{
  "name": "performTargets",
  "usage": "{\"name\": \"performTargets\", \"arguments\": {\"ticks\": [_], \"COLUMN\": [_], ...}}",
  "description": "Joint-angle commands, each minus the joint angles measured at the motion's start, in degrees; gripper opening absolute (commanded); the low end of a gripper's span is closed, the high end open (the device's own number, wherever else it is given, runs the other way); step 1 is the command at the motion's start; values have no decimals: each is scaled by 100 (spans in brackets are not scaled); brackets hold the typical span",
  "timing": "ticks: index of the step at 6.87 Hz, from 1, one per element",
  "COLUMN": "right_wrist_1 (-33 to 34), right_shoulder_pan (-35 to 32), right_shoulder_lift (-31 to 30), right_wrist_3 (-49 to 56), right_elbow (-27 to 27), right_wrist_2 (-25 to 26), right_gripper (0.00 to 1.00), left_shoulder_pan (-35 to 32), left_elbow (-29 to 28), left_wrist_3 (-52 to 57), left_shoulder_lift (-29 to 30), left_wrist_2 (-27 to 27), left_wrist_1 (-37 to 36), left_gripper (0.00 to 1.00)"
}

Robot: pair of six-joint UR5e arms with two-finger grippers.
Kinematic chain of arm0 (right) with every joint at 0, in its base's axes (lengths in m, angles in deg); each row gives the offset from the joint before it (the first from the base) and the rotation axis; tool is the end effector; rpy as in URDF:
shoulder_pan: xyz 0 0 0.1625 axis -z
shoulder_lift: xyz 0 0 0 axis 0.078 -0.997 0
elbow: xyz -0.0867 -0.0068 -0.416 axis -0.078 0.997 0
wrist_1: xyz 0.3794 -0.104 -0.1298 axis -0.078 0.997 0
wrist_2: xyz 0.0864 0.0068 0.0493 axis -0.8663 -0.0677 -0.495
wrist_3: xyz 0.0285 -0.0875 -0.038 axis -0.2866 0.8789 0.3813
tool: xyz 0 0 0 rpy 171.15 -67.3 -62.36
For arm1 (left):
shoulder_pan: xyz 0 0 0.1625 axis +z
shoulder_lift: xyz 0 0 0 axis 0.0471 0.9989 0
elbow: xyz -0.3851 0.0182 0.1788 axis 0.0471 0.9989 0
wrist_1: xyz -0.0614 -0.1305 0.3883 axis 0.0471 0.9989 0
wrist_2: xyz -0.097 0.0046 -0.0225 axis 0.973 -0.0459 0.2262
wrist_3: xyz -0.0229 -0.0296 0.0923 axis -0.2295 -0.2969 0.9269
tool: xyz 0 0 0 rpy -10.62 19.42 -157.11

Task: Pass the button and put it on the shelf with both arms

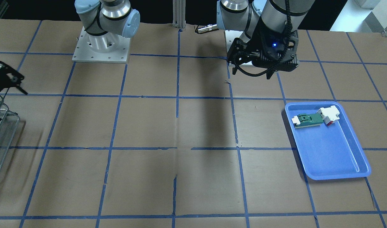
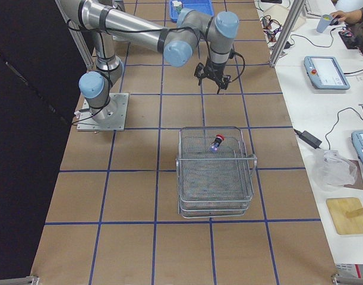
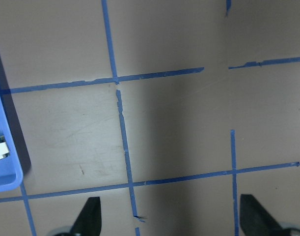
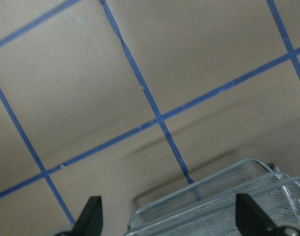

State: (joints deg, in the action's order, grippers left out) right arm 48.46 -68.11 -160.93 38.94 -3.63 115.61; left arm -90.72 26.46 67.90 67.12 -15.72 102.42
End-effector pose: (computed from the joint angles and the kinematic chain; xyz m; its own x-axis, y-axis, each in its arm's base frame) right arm -0.0332 -0.5534 0.4549 -0.5353 -0.8419 -0.0677 -0.8442 0.5359 0.0106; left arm -0.1666 -0.4913 0.5135 -0.9926 0.1140 0.0407 0.1159 0.9921 0.0489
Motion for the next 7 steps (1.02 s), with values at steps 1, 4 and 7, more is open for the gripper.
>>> {"name": "performTargets", "arguments": {"ticks": [1, 4, 7], "right_wrist_1": [-122, -87, -156], "right_shoulder_pan": [-1419, -1839, -1496], "right_shoulder_lift": [-268, -243, -286], "right_wrist_3": [-2322, -5243, -7486], "right_elbow": [94, 156, 262], "right_wrist_2": [16, -72, 24], "right_gripper": [98, 100, 100], "left_shoulder_pan": [157, 386, 378], "left_elbow": [106, 194, 388], "left_wrist_3": [185, 211, 211], "left_shoulder_lift": [-33, 195, 170], "left_wrist_2": [-51, -43, -87], "left_wrist_1": [-302, -978, -1035], "left_gripper": [100, 100, 100]}}
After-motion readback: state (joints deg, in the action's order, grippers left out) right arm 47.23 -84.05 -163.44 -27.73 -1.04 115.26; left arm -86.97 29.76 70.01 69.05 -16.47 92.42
